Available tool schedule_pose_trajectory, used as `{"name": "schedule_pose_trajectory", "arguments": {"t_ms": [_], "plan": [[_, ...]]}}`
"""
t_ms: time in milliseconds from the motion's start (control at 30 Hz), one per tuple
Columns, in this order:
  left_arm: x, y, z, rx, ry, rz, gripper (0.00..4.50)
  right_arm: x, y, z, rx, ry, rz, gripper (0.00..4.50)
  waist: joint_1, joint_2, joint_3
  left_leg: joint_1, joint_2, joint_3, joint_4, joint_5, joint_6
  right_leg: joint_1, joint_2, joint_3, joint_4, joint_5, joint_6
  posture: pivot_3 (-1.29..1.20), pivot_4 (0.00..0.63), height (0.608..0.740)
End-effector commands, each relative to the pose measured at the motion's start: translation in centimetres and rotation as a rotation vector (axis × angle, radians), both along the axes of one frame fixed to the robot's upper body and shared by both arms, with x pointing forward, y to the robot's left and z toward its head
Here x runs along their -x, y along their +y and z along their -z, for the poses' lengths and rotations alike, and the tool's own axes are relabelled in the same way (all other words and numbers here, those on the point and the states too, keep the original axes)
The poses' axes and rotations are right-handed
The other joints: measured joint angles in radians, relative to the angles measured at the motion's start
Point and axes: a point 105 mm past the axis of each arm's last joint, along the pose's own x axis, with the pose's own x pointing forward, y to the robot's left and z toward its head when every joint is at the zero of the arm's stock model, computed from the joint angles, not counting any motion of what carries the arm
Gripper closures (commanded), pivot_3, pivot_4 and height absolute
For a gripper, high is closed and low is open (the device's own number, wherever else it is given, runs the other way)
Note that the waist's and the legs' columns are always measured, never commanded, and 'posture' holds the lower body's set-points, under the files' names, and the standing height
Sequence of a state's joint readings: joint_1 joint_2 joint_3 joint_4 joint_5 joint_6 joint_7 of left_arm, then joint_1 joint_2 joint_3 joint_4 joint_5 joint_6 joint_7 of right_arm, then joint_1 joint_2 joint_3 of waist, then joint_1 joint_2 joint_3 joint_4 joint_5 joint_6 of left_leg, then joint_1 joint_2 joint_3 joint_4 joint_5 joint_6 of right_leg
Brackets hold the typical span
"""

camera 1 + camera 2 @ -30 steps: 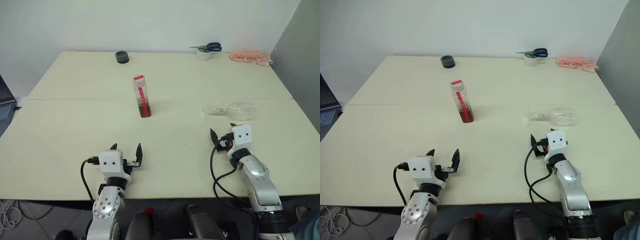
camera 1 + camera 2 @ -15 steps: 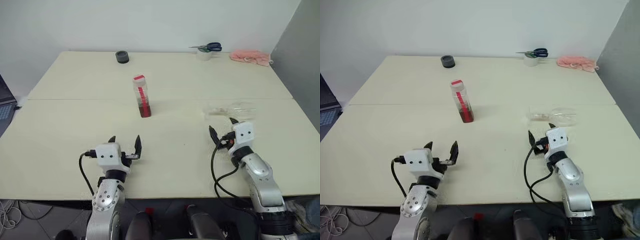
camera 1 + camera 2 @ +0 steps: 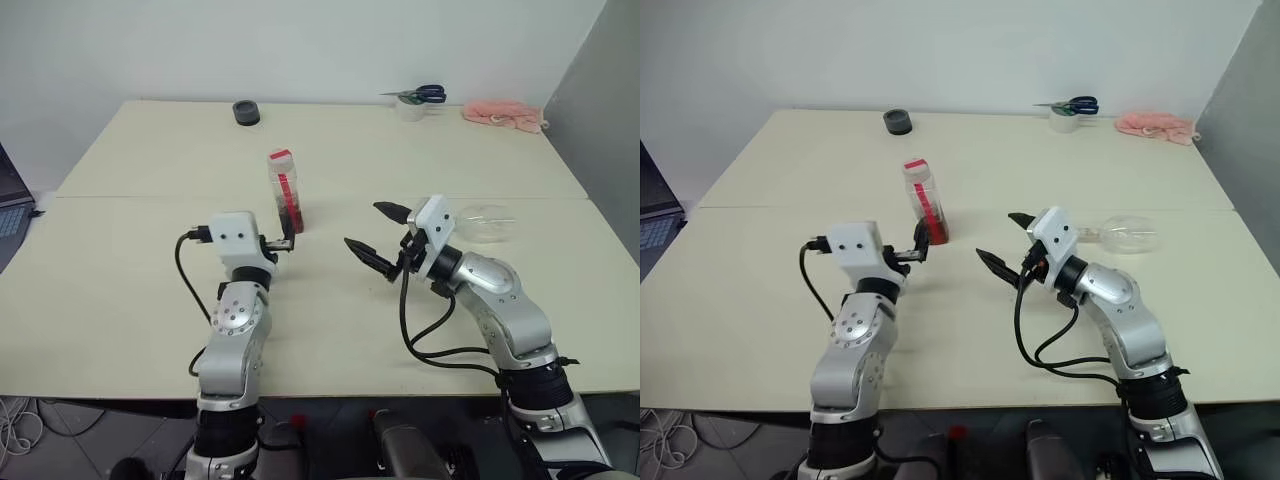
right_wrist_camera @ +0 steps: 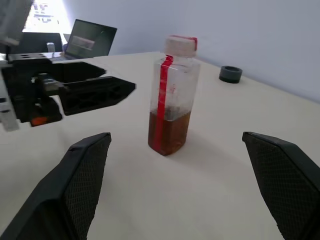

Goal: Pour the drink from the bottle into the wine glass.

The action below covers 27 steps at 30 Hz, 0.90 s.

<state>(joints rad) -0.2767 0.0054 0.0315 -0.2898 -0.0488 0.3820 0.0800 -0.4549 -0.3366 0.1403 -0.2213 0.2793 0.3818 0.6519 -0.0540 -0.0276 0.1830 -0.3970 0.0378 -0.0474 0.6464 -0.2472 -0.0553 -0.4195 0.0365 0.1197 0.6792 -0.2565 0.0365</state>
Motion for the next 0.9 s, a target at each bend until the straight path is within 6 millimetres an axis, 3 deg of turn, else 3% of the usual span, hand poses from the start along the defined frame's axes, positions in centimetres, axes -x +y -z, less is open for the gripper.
{"name": "schedule_pose_trajectory", "arguments": {"t_ms": [33,533,900], "plan": [[-1.0,-0.9,-1.2,-0.049,-0.039,0.009,0.02,0.8,0.5,-1.4,0.012,-0.014,-0.079,0.0,0.0,0.0,0.0,0.0,0.0,0.0,0.0,0.0,0.0,0.0,0.0,0.0,0.0,0.0,0.0,0.0,0.15,0.74],[-4.3,-3.0,-3.0,-0.007,-0.1,0.015,0.02,0.1,0.4,-2.0,0.018,-0.022,-0.068,0.0,0.002,0.0,0.0,-0.001,-0.001,-0.002,0.0,0.0,0.0,0.0,-0.001,-0.002,0.0,0.0,0.0,0.0,0.15,0.74],[-6.3,-3.1,-3.4,-0.076,-0.109,-0.064,0.02,0.0,-0.2,-1.0,0.022,0.008,-0.054,0.0,0.003,0.0,0.0,-0.001,-0.002,-0.003,0.0,0.0,0.0,0.0,-0.002,-0.002,0.0,0.0,0.0,0.0,0.15,0.74]]}}
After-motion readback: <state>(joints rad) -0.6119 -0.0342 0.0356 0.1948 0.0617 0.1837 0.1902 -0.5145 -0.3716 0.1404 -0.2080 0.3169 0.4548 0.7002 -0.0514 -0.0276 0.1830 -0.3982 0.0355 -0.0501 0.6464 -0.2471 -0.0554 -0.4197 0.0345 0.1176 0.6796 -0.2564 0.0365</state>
